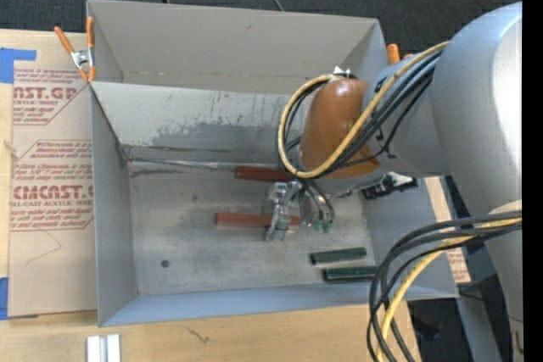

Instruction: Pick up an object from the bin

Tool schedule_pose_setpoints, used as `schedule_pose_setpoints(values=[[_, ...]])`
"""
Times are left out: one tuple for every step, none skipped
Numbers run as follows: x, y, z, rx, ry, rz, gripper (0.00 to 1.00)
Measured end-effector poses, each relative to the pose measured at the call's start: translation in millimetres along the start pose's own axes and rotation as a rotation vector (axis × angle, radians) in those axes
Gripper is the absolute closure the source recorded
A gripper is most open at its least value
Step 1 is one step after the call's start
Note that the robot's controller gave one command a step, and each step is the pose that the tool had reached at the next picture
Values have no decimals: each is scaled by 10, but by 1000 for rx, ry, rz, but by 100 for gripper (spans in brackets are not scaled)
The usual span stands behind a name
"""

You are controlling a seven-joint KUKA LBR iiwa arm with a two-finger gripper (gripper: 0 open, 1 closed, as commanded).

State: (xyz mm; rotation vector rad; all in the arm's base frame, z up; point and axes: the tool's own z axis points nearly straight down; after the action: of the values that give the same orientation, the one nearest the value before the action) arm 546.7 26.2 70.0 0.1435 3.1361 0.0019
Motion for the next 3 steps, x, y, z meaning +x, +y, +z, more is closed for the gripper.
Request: schedule_pose_setpoints(values=[[6,-1,-21,0,2,0,100],[5,2,-77,1,2,0,100],[8,3,-121,1,4,-1,100]])
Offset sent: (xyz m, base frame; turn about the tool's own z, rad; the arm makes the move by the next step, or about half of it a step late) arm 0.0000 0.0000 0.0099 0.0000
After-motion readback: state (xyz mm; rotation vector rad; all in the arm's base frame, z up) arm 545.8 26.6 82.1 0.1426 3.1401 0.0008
